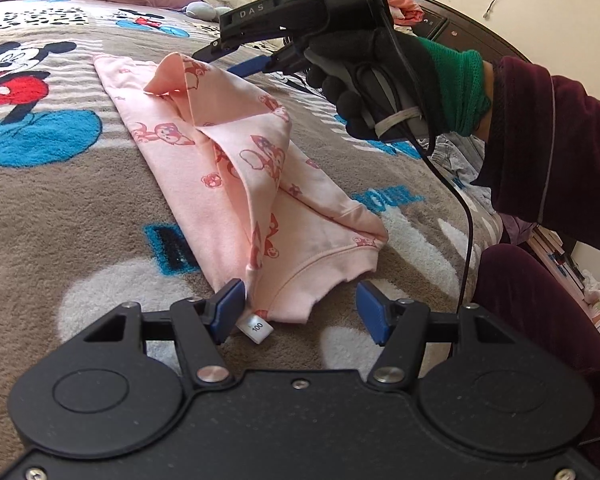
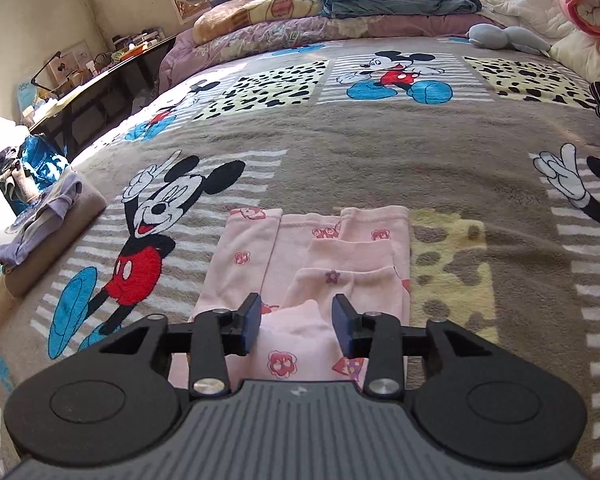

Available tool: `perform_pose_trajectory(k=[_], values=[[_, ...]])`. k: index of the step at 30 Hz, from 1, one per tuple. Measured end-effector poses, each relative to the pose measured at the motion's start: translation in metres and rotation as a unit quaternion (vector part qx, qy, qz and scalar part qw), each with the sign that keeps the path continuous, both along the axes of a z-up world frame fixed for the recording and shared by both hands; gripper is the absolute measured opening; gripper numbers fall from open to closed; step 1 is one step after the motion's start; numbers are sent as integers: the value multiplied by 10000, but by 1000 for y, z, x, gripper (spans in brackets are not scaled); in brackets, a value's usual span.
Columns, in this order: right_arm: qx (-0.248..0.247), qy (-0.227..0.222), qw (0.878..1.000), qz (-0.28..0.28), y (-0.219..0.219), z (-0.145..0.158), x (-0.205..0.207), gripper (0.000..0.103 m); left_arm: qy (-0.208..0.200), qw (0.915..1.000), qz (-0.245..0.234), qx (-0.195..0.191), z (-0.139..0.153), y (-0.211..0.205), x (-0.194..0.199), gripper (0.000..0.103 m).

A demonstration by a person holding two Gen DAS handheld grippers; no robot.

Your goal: Fold clothes

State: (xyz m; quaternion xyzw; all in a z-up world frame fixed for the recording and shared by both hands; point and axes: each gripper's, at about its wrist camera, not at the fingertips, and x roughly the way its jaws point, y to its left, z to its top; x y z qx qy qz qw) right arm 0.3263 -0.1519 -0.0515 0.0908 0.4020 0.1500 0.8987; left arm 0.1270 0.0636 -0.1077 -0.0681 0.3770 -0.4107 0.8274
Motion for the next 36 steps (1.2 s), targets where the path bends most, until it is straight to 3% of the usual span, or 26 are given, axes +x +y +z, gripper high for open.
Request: perform_pose_trajectory(k=[3,7,9,13,15,25,27,30,36], values=[[-186,53,9995,238,-1,-10,-4,54,1,10000,7,9,-1,-1,1,61],[-809,-22,9939,747,14,-20,-11,53,-1,10000,18,11,-1,-1,2,61],[-929,-122,9912,934,17,-22,-12,48,2,10000,23,-1,-1,-1,2,61],[-756,-193,9925,943,14,-22,-10,41,7,10000,22,-22,-2,0,1,61],[-689,-165,9933,918,10,-22,-9,31,5,10000,19,-18,-2,0,1,61],[-702,-168,9917,1062,10,-25,-1,32,-5,10000,2,-14,-1,1,-3,62],[-684,-146,9919,1056,10,-24,1,20,-5,10000,-1,-12,-1,1,-4,62],[-652,-308,9920,1036,10,-17,-3,12,-12,10000,-8,6,-1,1,-5,62],[-222,-922,9914,897,4,21,-12,12,63,10000,-2,-39,-1,1,-3,63]])
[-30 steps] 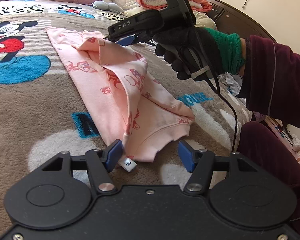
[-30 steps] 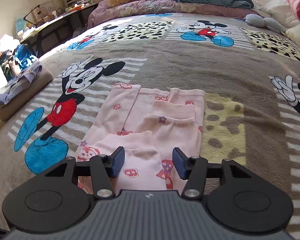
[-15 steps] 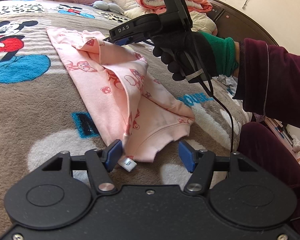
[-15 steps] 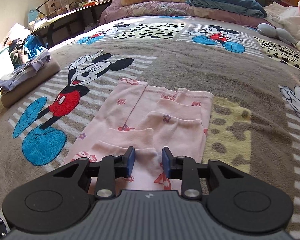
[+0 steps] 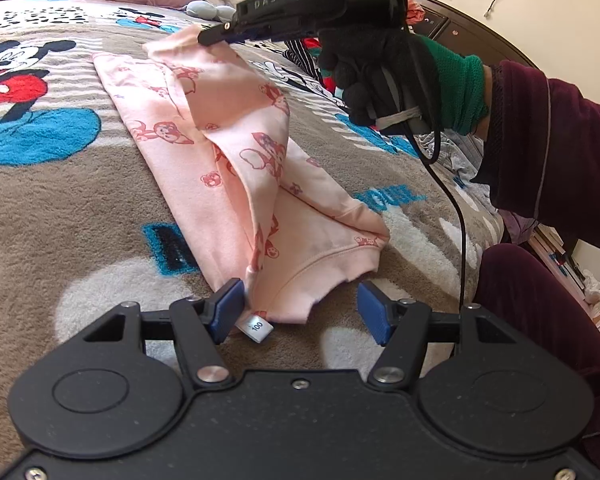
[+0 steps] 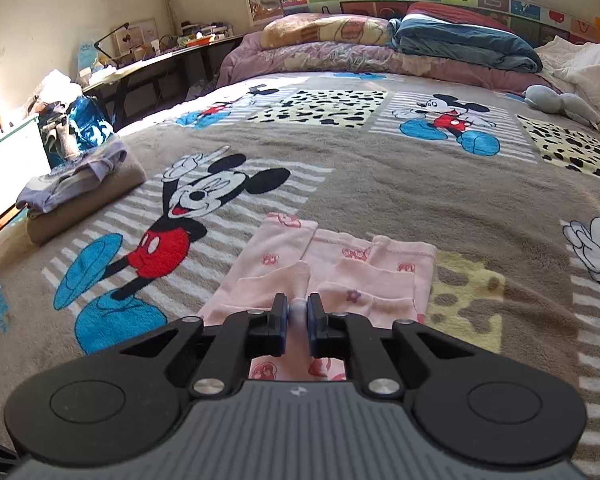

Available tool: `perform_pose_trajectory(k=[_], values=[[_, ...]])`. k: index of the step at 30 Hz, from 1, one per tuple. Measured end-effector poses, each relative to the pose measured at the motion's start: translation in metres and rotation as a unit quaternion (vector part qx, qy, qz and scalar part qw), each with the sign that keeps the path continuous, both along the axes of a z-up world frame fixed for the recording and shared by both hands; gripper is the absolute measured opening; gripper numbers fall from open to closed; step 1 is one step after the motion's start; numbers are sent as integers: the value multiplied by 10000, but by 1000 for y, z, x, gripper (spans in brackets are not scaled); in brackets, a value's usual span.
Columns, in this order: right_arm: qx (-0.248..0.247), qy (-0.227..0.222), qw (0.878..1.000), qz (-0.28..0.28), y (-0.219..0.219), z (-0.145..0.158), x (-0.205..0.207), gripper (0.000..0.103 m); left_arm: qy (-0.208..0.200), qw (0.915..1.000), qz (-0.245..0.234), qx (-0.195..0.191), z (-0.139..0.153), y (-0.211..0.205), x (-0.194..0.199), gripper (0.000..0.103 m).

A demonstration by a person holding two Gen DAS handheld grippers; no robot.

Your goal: Fold clothes

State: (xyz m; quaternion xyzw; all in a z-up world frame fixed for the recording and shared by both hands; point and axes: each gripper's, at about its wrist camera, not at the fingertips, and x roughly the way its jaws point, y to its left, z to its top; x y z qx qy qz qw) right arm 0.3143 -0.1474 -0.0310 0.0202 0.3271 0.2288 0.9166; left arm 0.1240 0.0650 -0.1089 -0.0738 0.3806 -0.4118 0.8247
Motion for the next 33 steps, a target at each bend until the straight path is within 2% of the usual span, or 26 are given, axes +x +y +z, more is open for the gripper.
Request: perform_pose_trajectory(k=[5,11,19,33], values=[[361,-455,9983,-30,0,25,1,11,358,9987,116,-335,-3,8,8,65],[676,-682,9952,-164,1,26,4,11,712,9945,230,-729,-8,18,14,65],[821,-407,9954,-295,4,5,19,11,844,9925,264,-847,-9,19,15,65],[510,93,9979,-378,15,-34,42,11,908,9912,258,-925,-7,19,14,65]])
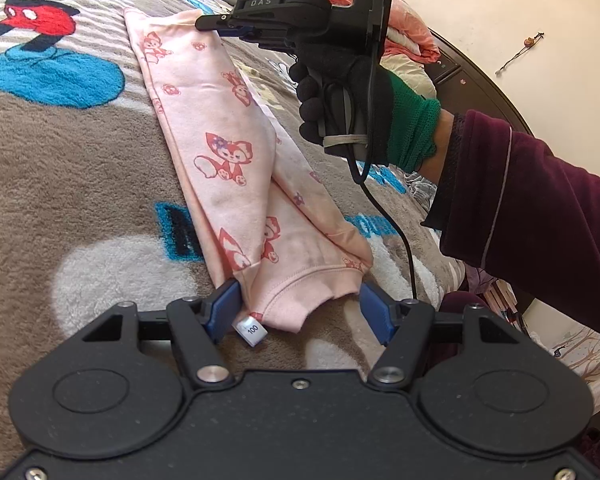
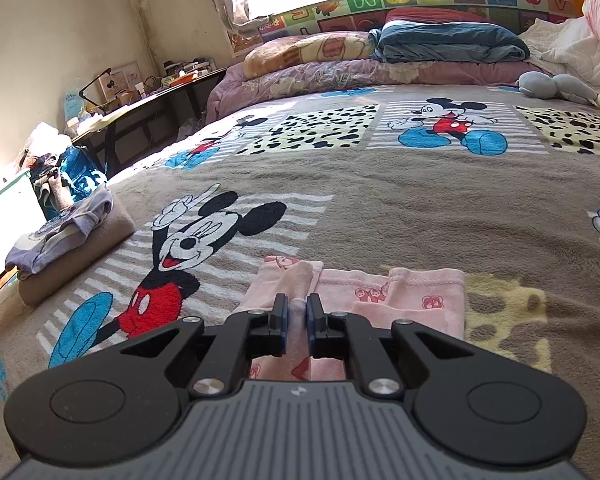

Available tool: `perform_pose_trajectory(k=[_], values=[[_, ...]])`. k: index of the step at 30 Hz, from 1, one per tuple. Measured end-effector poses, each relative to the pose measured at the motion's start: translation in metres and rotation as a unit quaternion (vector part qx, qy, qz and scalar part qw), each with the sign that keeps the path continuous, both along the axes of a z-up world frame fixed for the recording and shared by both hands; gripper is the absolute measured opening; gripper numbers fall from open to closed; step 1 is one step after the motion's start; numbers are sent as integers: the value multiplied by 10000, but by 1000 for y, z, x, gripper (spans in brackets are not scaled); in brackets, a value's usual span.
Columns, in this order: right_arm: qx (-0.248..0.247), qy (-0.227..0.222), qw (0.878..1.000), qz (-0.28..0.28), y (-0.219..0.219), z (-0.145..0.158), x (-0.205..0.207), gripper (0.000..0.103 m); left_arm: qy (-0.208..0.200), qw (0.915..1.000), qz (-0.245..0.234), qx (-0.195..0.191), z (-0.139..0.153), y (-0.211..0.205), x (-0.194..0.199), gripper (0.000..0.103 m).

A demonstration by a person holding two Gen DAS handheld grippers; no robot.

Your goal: Fold clothes

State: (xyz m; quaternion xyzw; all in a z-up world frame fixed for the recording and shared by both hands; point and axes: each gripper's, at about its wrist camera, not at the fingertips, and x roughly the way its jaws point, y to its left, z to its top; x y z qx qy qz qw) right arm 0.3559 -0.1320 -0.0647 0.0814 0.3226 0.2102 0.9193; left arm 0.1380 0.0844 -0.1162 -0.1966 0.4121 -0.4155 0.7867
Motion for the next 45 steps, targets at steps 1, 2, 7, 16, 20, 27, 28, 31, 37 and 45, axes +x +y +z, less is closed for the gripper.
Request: perform_pose_trajectory(k=[1,2,7,16,20,27,28,31,37,45], values=[[-9,36,10000,-23,-1,-2,1,11,3,10000,2,0,0,0,1,65],[-10,70,10000,-48,-1,-5,2,11,3,10000,4,2,0,0,1,65],[-90,265,9996,-89,-1,-17,8,11,0,10000,-8,-1,-1,1,2,66],[-511,121,9986,-73,0,-5,-5,19,7,10000,-31,15,-1,1,2,67],[-422,-126,9989,151,-6,9,-44,19,-9,10000,-34,45,0,0,2,68],[-516,-63,9971,560,0,-2,-109,19,-32,10000,-3,89,0,-1,2,69],[-688,31,9959,593,4,-11,-111,19,-37,9999,0,98,0,-2,2,69],[-743,148,9954,581,3,-29,-110,18,-59,9999,17,124,0,-2,1,70],[-122,45,9997,186,-19,3,-142,20,-226,9993,235,205,9,8,-6,70],[1565,457,9799,-1149,-109,-22,-219,53,109,9881,1531,60,7,29,-5,70]])
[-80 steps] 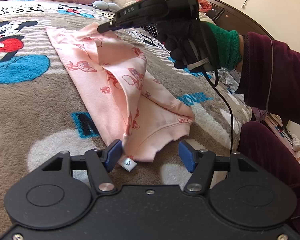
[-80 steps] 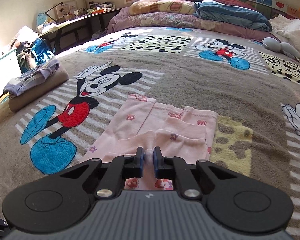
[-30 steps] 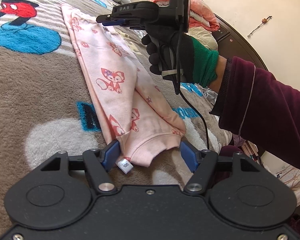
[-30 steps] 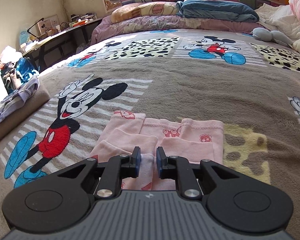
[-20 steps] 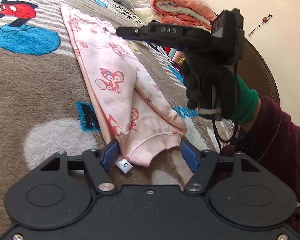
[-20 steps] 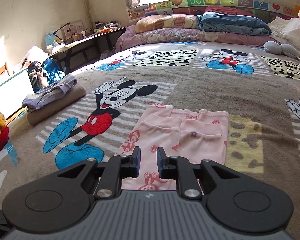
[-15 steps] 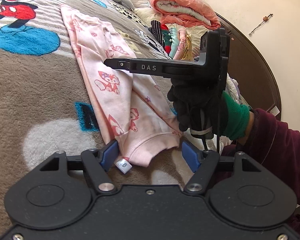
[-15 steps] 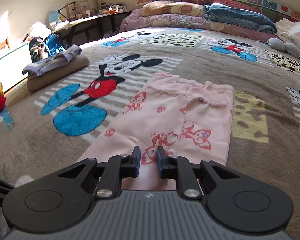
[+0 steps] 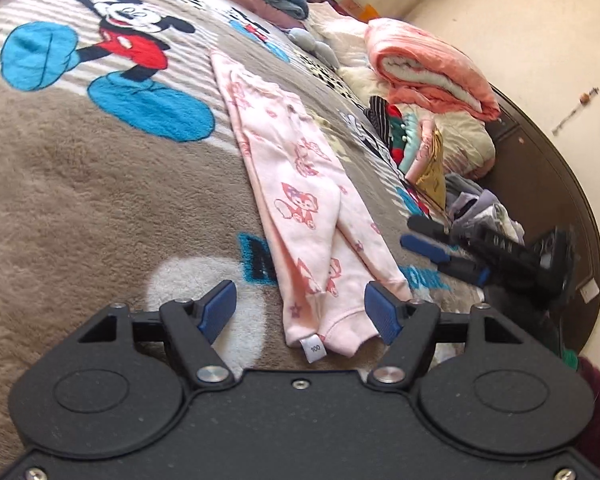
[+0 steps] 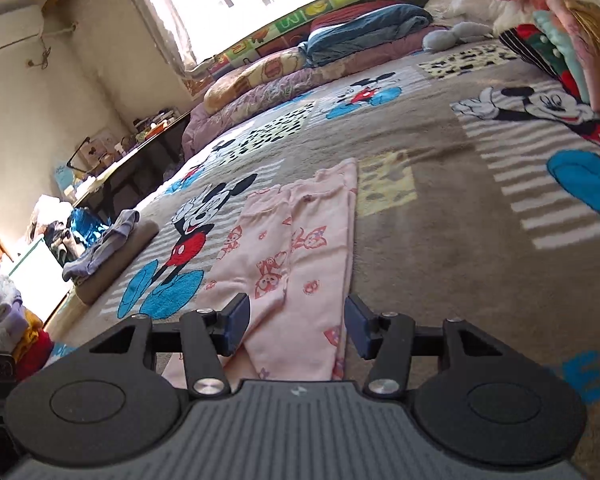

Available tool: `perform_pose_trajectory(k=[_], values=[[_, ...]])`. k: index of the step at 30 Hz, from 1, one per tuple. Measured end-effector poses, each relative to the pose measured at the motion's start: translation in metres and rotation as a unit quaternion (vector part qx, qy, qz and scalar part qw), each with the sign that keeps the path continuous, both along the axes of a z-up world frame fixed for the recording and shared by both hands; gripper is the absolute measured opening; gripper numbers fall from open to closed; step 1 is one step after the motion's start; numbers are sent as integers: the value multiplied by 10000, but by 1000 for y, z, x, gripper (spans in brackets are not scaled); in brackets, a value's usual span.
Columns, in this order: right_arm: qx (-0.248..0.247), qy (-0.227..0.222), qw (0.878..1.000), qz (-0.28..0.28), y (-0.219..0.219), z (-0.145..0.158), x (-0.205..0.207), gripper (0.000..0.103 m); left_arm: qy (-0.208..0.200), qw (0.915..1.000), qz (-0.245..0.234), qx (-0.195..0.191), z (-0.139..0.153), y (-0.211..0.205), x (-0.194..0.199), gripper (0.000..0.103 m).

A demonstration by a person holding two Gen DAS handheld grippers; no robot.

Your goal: Fold clothes

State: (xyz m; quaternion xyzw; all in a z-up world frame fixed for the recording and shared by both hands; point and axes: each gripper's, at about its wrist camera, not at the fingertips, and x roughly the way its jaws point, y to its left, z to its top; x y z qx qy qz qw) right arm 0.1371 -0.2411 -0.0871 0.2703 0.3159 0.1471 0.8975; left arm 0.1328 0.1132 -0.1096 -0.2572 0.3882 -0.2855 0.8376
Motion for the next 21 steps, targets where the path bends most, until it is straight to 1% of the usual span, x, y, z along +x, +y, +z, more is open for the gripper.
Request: perform_pose_trajectory(k=[2,3,5,7,9,12,13,14,15,16,17,19,20,21], values=[[531,274,9980,-216,-14,-23,-17,54,105,9995,210,-189,-1,2,-1,69],[830,322,9957,-260,-18,-33,-26,53,184,9989,306,-288,-3,3,-2,69],[1355,251,9900,-301,-23,-47,-45,53,296,9974,492,-435,-5,2,-4,69],[1631,243,9858,-329,-20,-56,-55,52,405,9954,624,-599,-7,2,-4,66],[1719,310,9843,-272,-15,-59,-57,51,530,9931,725,-757,-10,0,-5,57],[1829,407,9822,-159,-7,-61,-53,51,617,9915,802,-816,-13,-7,-9,48],[1841,418,9818,-217,-6,-63,-52,50,639,9907,841,-859,-14,-8,-10,47],[1858,433,9812,-306,-6,-66,-51,44,662,9896,889,-913,-16,-9,-11,44],[1875,449,9804,-395,-5,-68,-49,34,677,9890,937,-920,-17,-10,-12,41],[1892,464,9796,-484,-5,-71,-48,28,690,9885,986,-911,-18,-10,-12,38],[1990,483,9772,-560,-7,-76,-46,18,702,9881,1034,-901,-20,-11,-13,34],[1935,435,9786,-553,-5,-78,-43,17,736,9868,1149,-877,-24,-10,-15,23],[1878,412,9799,-540,-3,-77,-42,17,754,9860,1207,-864,-25,-10,-16,13],[1823,393,9810,-528,-1,-77,-41,17,707,9867,1227,-793,-25,-12,-17,10]])
